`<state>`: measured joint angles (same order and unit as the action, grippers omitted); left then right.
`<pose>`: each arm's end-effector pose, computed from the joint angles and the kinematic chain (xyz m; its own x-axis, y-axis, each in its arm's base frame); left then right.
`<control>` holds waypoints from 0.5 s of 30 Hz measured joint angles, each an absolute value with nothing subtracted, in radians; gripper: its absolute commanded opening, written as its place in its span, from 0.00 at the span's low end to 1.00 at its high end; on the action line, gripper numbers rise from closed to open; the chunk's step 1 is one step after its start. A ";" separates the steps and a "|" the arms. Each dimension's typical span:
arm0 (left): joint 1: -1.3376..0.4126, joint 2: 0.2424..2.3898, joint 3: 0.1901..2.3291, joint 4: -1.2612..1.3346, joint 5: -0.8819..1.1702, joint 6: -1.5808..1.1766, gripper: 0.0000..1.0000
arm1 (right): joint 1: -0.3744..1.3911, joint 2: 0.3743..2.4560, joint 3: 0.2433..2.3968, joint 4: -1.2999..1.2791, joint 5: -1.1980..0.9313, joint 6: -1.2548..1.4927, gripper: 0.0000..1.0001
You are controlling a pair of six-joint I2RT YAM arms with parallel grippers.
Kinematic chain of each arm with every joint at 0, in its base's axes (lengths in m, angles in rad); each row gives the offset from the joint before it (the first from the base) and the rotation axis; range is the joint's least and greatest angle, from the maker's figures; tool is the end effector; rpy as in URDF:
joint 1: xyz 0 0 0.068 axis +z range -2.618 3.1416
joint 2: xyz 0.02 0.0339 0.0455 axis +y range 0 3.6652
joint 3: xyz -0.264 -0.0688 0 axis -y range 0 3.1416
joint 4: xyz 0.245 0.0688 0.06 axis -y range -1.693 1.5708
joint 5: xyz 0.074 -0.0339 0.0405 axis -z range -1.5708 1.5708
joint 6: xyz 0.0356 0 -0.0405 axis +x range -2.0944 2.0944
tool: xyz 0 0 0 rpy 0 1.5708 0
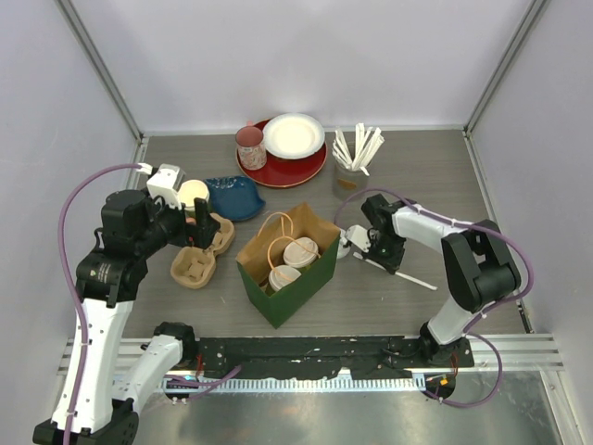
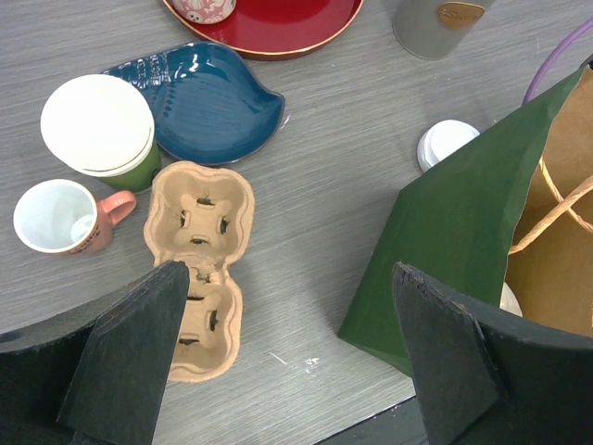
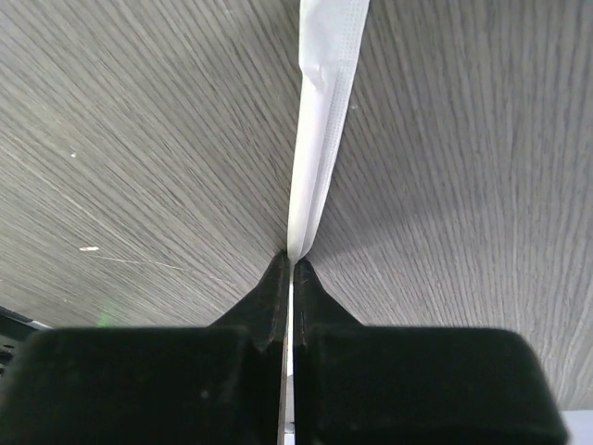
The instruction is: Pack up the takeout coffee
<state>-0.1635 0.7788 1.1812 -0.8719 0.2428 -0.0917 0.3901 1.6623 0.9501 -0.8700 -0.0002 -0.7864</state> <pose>0.1277 -0.0297 0.4010 -0.4784 -0.0112 -0.8781 0.3271 0.9257 -0.1900 0.2474 0.1017 0.1521 -0.3841 -0.9233 0.0079 -0.9232 0.3842 0.0082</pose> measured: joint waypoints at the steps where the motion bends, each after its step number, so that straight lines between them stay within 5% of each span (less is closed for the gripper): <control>1: -0.163 0.778 1.181 -0.872 0.243 -0.092 0.95 | 0.392 1.655 0.947 -0.869 0.002 -0.786 0.01; 10: -0.163 0.780 1.177 -0.871 0.244 -0.093 0.95 | 0.384 1.371 0.995 -0.926 0.062 -0.728 0.01; 15: -0.163 0.789 1.168 -0.870 0.255 -0.101 0.95 | 0.384 1.222 1.283 -0.984 0.036 -0.602 0.01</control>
